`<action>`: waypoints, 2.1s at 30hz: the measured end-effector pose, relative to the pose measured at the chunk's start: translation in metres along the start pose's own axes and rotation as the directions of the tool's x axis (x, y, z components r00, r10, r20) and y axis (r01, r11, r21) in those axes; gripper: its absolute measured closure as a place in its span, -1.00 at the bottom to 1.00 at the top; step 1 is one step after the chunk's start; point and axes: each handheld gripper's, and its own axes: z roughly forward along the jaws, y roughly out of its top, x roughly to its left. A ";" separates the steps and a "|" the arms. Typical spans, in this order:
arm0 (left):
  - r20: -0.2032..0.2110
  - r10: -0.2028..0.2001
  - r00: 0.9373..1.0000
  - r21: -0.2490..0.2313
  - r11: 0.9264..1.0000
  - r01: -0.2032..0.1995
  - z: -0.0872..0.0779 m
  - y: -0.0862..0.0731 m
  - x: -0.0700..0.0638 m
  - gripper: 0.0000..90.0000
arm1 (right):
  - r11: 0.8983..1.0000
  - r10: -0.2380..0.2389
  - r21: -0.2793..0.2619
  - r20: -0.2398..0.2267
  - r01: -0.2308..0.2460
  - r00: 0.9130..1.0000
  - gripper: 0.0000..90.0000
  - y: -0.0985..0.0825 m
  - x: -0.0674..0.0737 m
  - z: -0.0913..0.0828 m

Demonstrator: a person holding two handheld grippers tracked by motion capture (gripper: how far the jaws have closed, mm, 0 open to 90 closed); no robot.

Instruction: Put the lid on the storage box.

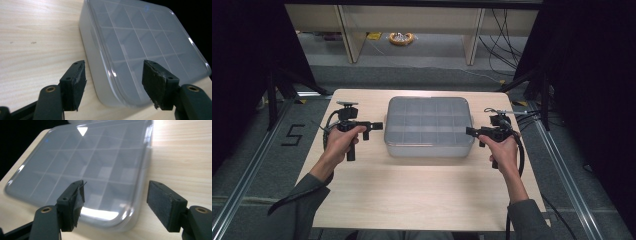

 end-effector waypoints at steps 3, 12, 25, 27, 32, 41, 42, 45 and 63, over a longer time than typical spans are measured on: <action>0.017 0.029 0.999 0.003 1.000 -0.029 -0.006 -0.012 -0.004 -0.25 | 0.999 -0.038 -0.002 -0.022 0.038 0.999 -0.31 -0.008 0.005 -0.005; 0.101 0.092 0.991 0.022 0.995 -0.094 -0.020 -0.059 -0.021 -0.35 | 0.995 -0.099 -0.009 -0.079 0.099 0.992 -0.41 -0.038 0.022 -0.020; 0.076 0.230 0.970 0.037 0.972 -0.233 -0.034 -0.122 -0.027 -0.44 | 0.988 -0.149 0.010 -0.141 0.151 0.979 -0.55 -0.084 0.039 -0.032; 0.075 0.258 0.963 0.049 0.964 -0.262 -0.038 -0.127 -0.026 -0.45 | 0.987 -0.155 0.013 -0.146 0.158 0.977 -0.58 -0.091 0.040 -0.033; 0.066 0.275 0.959 0.045 0.959 -0.279 -0.041 -0.146 -0.027 -0.47 | 0.983 -0.177 0.018 -0.165 0.182 0.970 -0.62 -0.107 0.042 -0.032; 0.038 0.358 0.933 0.055 0.931 -0.360 -0.050 -0.169 -0.024 -0.50 | 0.981 -0.174 0.048 -0.194 0.186 0.966 -0.63 -0.133 0.049 -0.030; 0.033 0.363 0.931 0.045 0.930 -0.364 -0.051 -0.172 -0.025 -0.51 | 0.972 -0.223 0.029 -0.199 0.233 0.954 -0.63 -0.137 0.049 -0.030; 0.029 0.378 0.925 0.037 0.925 -0.379 -0.054 -0.177 -0.024 -0.54 | 0.968 -0.239 0.024 -0.192 0.248 0.952 -0.63 -0.142 0.050 -0.030; 0.022 0.438 0.899 0.045 0.897 -0.439 -0.065 -0.210 -0.025 -0.58 | 0.942 -0.283 0.121 -0.217 0.313 0.934 -0.63 -0.190 0.056 -0.035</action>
